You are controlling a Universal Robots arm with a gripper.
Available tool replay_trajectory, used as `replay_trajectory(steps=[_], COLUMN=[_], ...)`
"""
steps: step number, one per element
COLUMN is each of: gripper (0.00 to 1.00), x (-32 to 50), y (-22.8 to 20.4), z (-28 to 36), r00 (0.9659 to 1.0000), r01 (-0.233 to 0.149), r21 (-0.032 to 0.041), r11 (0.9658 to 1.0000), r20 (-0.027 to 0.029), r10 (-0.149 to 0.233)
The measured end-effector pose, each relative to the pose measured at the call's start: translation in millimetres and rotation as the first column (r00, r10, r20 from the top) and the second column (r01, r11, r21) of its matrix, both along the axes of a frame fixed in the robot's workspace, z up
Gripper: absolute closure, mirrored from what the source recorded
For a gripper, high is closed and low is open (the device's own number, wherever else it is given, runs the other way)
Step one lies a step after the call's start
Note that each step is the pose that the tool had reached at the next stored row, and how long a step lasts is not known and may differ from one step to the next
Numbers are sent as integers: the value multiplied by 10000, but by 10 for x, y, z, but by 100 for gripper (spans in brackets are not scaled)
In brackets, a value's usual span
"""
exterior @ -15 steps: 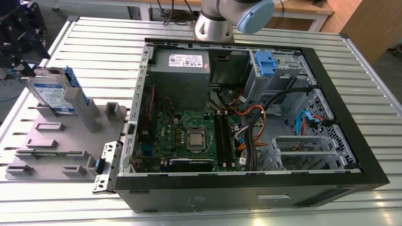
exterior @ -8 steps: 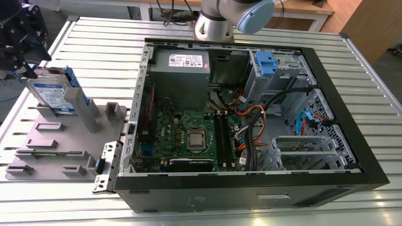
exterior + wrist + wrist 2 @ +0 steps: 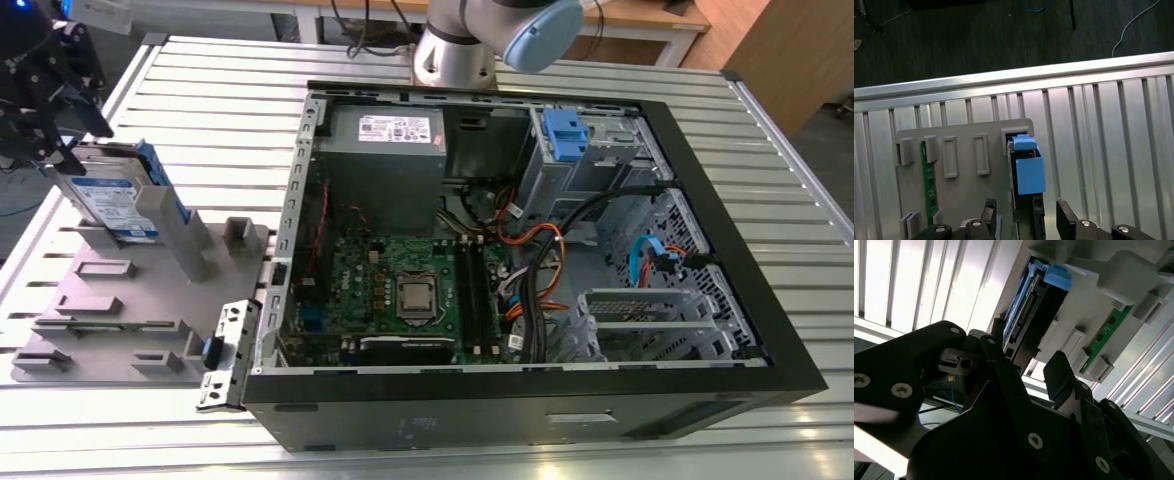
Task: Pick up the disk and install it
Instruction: 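Pick up the disk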
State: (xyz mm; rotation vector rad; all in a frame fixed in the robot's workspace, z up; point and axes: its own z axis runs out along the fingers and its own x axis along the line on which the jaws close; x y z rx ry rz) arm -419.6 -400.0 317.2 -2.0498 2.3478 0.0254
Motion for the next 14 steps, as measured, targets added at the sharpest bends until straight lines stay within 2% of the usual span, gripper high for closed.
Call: replay_trajectory(steps=[9,14], gripper=[41,41], x=[-21,-22], y=[0,2], z=[-144,-166], r00=[9995,9992], r01=[-315,-391], r21=[-2,-10], r11=[9995,9992], r20=[39,42], r10=[315,391])
